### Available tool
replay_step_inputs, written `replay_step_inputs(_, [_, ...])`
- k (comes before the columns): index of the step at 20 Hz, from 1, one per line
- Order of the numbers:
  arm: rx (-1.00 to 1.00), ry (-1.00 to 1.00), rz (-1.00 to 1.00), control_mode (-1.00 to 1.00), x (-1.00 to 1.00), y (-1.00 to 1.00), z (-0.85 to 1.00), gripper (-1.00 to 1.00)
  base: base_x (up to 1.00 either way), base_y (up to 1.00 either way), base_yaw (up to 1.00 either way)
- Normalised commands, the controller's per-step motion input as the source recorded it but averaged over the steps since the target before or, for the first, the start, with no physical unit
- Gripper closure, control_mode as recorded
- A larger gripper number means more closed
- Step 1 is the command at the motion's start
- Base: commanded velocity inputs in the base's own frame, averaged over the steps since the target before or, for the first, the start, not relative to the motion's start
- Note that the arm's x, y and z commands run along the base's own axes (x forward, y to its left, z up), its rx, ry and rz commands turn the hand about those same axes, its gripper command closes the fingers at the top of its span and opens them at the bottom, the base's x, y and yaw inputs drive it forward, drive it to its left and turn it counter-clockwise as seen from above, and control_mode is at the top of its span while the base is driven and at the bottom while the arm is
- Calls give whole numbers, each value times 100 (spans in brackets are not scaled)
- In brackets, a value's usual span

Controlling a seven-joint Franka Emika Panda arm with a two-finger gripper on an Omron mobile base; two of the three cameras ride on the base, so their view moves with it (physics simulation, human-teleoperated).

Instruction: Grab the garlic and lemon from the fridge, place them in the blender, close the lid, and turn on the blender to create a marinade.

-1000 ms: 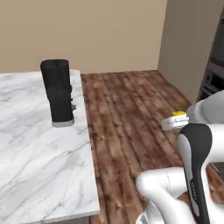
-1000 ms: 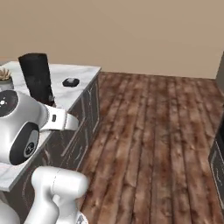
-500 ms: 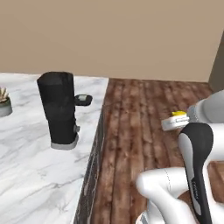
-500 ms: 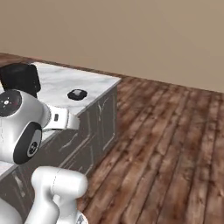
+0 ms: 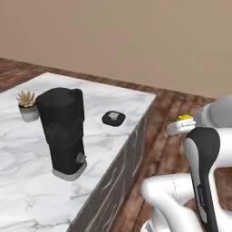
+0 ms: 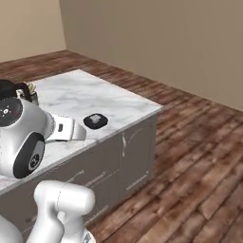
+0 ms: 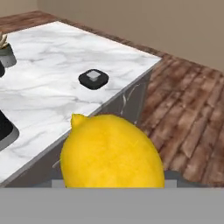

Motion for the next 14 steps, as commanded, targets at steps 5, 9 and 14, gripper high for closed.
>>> replay_step_inputs(5, [0,0,0,100,0,0,0,100,73,-47,77])
replay_step_inputs(9, [0,0,0,100,0,0,0,100,20,-24,94])
replay_step_inputs(14, [0,0,0,100,0,0,0,100,13,-30,84])
